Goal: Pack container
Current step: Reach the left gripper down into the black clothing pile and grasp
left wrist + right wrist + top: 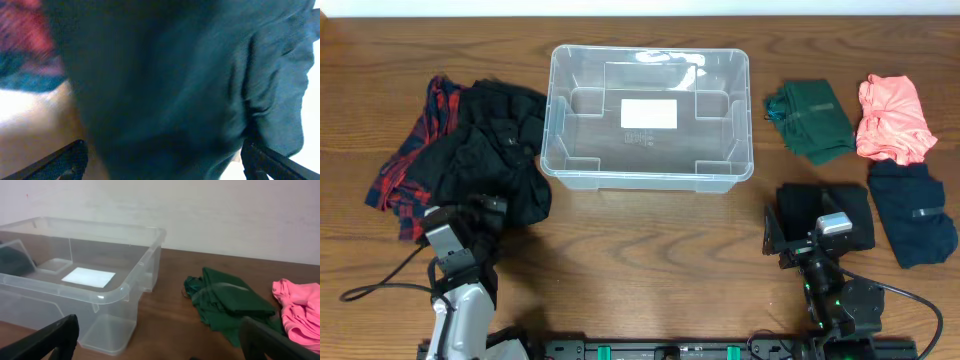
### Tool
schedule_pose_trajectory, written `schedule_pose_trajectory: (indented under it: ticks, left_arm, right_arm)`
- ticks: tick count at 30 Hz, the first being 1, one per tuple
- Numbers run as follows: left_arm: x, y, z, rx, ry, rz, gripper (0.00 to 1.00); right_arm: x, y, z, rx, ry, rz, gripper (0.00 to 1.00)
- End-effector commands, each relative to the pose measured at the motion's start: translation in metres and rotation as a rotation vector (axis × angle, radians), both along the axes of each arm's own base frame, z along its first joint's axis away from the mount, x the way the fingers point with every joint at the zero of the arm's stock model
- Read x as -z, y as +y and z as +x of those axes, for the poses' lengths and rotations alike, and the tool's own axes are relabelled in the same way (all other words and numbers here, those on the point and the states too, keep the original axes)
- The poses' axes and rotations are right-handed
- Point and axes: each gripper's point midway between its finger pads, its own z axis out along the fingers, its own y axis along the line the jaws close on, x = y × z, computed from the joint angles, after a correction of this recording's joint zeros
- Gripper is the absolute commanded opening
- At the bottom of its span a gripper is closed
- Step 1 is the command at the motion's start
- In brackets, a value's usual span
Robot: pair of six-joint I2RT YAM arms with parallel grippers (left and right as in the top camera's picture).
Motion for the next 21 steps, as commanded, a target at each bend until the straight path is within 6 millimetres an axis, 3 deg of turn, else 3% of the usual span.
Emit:
schedule_pose_trajectory:
  ticks: [1,4,6,10,14,18,21]
  left_arm:
    - [0.001,0.005,0.004,-0.015,-0.010,0.011,0.99]
    - [-0.001,0.009,0.012,-0.015,-0.042,0.025,0.74]
    - [-0.002,0.011,0.017,-0.015,-0.058,0.032,0.40]
    - [0.000,0.013,0.021,-0.014,-0.068,0.036,0.06]
    - [-0.005,0.007,0.027,0.020,-0.097,0.023,0.06]
    - [-0.027,-0.004,0.044,0.115,-0.182,0.007,0.06]
    - [-0.055,-0.013,0.061,0.205,-0.264,0.001,0.06]
  right_arm:
    - [0.001,-0.002,0.000,0.010,-0.002,-0.010,0.99]
    - [0.001,-0.002,0.000,0.010,-0.002,-0.010,0.99]
    - [0.001,-0.002,0.000,0.010,-0.002,-0.010,0.99]
    - [0.001,-0.002,0.000,0.010,-0.002,-0.010,0.99]
    - [0.001,-0.002,0.000,0.010,-0.002,-0.010,0.99]
    - [0.001,-0.002,0.000,0.010,-0.002,-0.010,0.99]
    - [0.001,-0.002,0.000,0.010,-0.002,-0.010,0.99]
